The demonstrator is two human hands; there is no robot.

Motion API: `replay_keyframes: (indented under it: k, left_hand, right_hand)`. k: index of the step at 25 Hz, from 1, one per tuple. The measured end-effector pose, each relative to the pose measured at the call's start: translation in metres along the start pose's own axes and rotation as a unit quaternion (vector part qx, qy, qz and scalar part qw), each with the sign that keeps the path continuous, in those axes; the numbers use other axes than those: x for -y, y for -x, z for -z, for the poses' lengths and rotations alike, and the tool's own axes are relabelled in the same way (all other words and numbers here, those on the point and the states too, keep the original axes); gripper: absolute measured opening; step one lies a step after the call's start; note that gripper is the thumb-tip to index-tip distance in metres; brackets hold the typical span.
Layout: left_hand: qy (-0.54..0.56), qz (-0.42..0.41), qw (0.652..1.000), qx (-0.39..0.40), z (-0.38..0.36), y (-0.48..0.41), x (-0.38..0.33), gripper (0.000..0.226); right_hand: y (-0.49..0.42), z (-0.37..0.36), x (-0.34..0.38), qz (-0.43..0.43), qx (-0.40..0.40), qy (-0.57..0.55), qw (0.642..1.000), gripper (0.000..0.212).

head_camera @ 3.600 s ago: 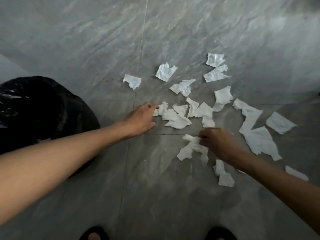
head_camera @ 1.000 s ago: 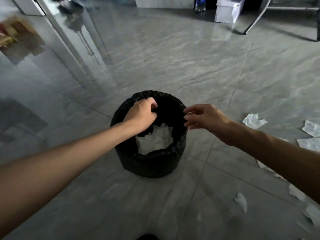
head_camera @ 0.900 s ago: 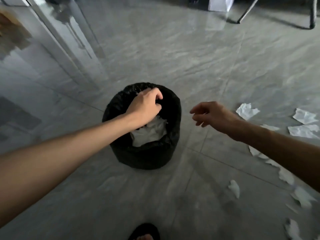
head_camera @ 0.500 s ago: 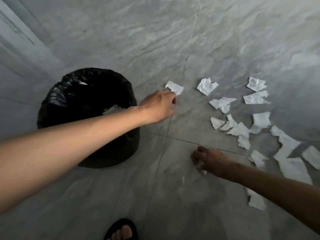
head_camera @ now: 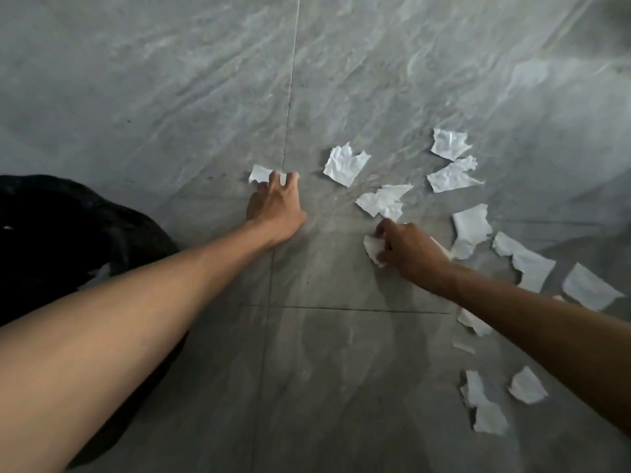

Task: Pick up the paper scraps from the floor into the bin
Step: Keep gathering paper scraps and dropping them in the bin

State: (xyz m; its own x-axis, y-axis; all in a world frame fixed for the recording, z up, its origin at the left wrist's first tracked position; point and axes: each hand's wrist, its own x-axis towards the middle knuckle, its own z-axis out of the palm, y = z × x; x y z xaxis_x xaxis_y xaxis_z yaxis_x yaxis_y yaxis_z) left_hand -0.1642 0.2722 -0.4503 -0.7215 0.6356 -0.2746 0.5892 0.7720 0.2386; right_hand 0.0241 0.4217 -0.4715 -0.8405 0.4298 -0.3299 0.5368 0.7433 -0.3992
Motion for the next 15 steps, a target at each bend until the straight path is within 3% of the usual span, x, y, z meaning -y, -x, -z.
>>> replay_keyframes:
  k: [2, 5, 8, 12, 15]
  left_hand:
    - [-0.023, 0.006, 1.000, -0.010, -0.004, -0.014, -0.003, 0.060]
    - [-0.048, 0.053, 0.997, -0.010, -0.013, -0.028, 0.007, 0.051]
    - [-0.021, 0.046, 0.994, -0.097, -0.022, -0.032, 0.018, 0.030]
    - [0.094, 0.037, 0.985, -0.140, -0.022, -0.035, 0.008, 0.018]
    - [0.116, -0.043, 0.983, -0.137, -0.019, -0.044, -0.022, 0.028]
  right_hand:
    - [-0.001, -0.006, 0.005, 0.036, -0.004, 0.011, 0.999, 0.011]
    - [-0.004, 0.003, -0.002, 0.052, -0.039, -0.017, 0.998, 0.008]
    - [-0.006, 0.024, -0.031, 0.013, -0.124, -0.032, 0.992, 0.009]
    - [-0.001, 0.017, -0.048, 0.007, -0.076, 0.004, 0.997, 0.012]
    - [0.001, 0.003, -0.043, 0.071, -0.069, 0.029, 0.995, 0.012]
